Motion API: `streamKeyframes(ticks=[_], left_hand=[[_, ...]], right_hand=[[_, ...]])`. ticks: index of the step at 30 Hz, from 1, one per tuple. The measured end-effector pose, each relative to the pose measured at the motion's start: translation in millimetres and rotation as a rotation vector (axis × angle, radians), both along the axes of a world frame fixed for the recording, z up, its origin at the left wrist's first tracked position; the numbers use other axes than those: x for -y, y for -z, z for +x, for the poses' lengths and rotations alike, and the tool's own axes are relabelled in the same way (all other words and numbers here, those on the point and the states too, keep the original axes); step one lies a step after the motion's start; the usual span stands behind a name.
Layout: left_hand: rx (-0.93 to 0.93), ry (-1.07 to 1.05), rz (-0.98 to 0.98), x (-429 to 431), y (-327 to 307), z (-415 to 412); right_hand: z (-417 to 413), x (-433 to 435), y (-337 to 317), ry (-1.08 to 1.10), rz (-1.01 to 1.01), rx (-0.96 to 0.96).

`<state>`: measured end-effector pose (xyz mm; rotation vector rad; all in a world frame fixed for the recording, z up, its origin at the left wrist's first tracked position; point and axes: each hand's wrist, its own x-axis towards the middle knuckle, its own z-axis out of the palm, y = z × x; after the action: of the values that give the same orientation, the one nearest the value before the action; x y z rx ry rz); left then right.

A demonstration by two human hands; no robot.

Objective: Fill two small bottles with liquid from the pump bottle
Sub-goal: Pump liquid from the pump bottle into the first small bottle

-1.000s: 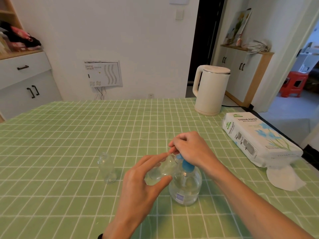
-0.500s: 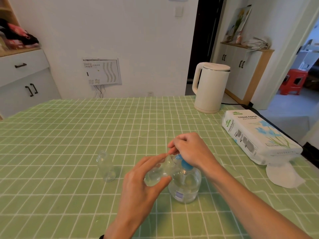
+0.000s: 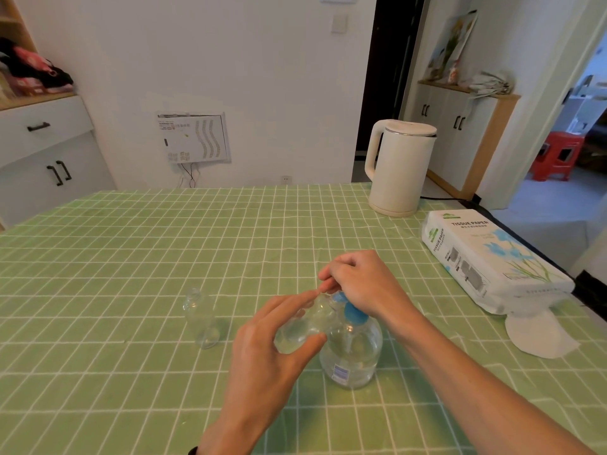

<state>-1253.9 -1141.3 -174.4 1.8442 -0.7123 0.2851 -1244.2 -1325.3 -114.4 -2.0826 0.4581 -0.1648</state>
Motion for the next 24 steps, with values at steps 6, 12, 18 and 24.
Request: streamKeyframes(ticks=[6,12,18,24], left_hand=[[-0.008,-0.002,0.02,-1.4,5.3,-0.4],[0.001,-0.004,0.019,-2.1,-1.4,-0.8],[0.003,-0.008,0.019,-2.1,-3.8,-1.8],[-0.003,-0.013,0.021,-0.9,0.9,-3.4]], right_hand=[[-1.0,-1.4,4.5,-0.004,-0.007,-0.011],[-1.0,-3.0,-3.3,-0.003,-0.012,0.005],[0.2,-1.8,-3.7,-0.014,0.012,0.013],[-1.3,-1.1,4.1,-0.006,0.003,-0.02]])
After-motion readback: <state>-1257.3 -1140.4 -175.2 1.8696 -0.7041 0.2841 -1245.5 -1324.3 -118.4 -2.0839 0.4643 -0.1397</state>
